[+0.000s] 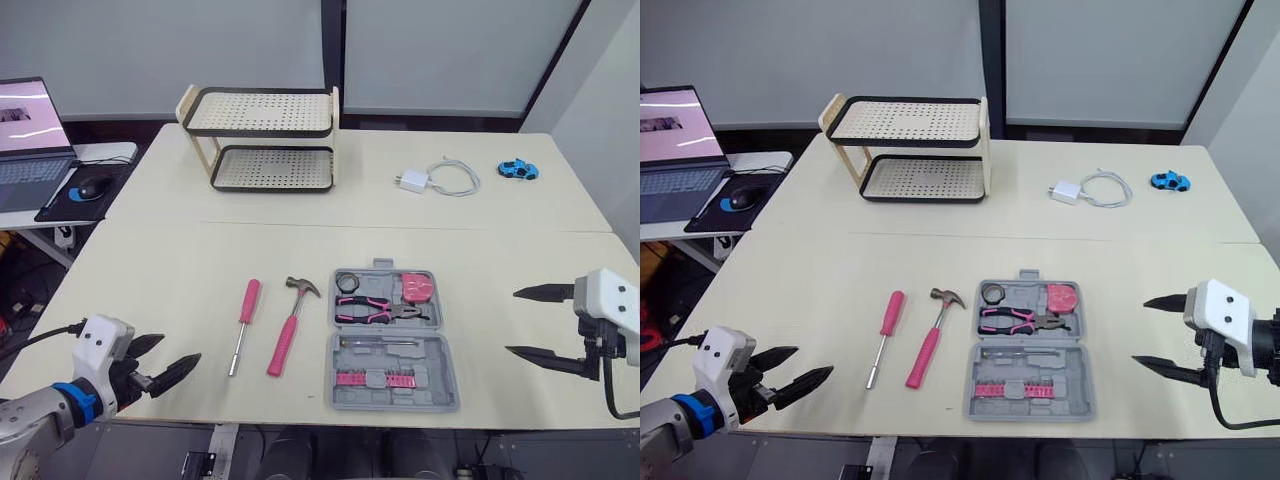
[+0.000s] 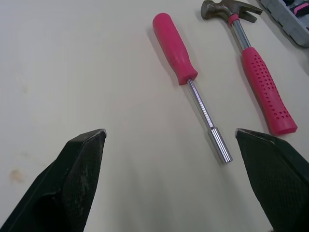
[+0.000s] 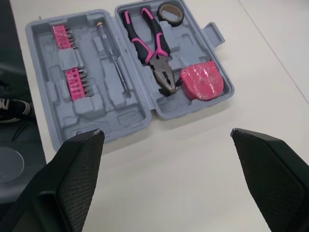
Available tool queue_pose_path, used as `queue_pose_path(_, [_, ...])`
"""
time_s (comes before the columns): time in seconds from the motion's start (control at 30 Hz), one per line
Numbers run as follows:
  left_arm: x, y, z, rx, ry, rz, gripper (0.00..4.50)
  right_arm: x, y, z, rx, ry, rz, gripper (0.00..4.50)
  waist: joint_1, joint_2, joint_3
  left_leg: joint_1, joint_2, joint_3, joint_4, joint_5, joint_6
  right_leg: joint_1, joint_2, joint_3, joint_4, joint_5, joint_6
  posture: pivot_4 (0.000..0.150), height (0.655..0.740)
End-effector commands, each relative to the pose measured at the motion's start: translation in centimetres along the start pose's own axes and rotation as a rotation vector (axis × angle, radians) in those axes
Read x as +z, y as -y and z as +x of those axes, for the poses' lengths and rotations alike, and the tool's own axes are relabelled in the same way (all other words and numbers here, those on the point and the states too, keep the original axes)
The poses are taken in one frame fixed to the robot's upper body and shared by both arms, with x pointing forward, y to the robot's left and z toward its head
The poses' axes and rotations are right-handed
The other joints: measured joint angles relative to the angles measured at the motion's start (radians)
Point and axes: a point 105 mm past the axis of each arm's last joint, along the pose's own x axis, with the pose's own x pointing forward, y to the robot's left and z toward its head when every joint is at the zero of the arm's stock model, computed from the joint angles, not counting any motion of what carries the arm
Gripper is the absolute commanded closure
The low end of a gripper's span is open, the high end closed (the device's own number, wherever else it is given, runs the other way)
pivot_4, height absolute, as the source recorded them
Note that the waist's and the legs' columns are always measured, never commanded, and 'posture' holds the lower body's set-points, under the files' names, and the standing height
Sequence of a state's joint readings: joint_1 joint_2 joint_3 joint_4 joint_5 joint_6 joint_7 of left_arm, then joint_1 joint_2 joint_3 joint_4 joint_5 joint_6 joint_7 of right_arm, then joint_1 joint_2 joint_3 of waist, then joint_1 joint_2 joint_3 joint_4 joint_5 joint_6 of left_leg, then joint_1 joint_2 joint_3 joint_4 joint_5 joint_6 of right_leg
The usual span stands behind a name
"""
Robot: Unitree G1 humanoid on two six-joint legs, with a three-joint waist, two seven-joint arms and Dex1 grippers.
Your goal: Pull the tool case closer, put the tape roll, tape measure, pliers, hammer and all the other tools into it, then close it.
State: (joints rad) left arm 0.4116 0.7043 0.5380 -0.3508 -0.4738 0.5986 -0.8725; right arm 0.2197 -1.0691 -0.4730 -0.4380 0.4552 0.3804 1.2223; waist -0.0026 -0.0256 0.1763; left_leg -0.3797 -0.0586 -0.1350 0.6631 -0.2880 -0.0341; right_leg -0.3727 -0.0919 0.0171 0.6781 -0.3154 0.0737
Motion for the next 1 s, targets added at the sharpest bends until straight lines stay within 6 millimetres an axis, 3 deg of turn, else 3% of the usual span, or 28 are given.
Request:
queue_pose_path(0.03, [1.2, 0.6, -0.6, -0.025, 0.038, 0.05, 0.04, 1.2, 0.2, -0.3, -0.012, 0.038, -0.028, 0.0, 0.0, 0.0, 0.0, 0.0, 0.0, 0.0, 0.0, 0.0, 0.0, 0.0, 0.0, 0.0, 0.0, 0.0, 0.0, 0.15, 0.74])
queue_pose_path(0.5, [2.0, 3.7, -1.3, -0.18, 0.056, 0.142, 0.04, 1.3, 0.0, 0.0, 0.003, 0.052, -0.017, 0.0, 0.0, 0.001, 0.0, 0.0, 0.0, 0.0, 0.0, 0.0, 0.0, 0.0, 0.0, 0.0, 0.0, 0.0, 0.0, 0.15, 0.74])
queue_pose_path(0.83, [1.8, 3.7, -1.4, -0.154, 0.057, 0.148, 0.04, 1.6, 0.3, 0.2, 0.0, 0.054, -0.034, 0.0, 0.0, 0.001, 0.0, 0.0, 0.0, 0.0, 0.0, 0.0, 0.0, 0.0, 0.0, 0.0, 0.0, 0.0, 0.0, 0.15, 0.74])
queue_pose_path(1.0, [2.3, 3.3, -0.7, -0.102, 0.087, 0.13, 0.04, 3.5, -0.3, 1.3, 0.033, 0.129, -0.064, 0.0, 0.0, 0.001, -0.001, 0.0, 0.0, 0.0, 0.0, 0.0, 0.0, 0.0, 0.0, 0.0, 0.0, 0.0, 0.0, 0.15, 0.74])
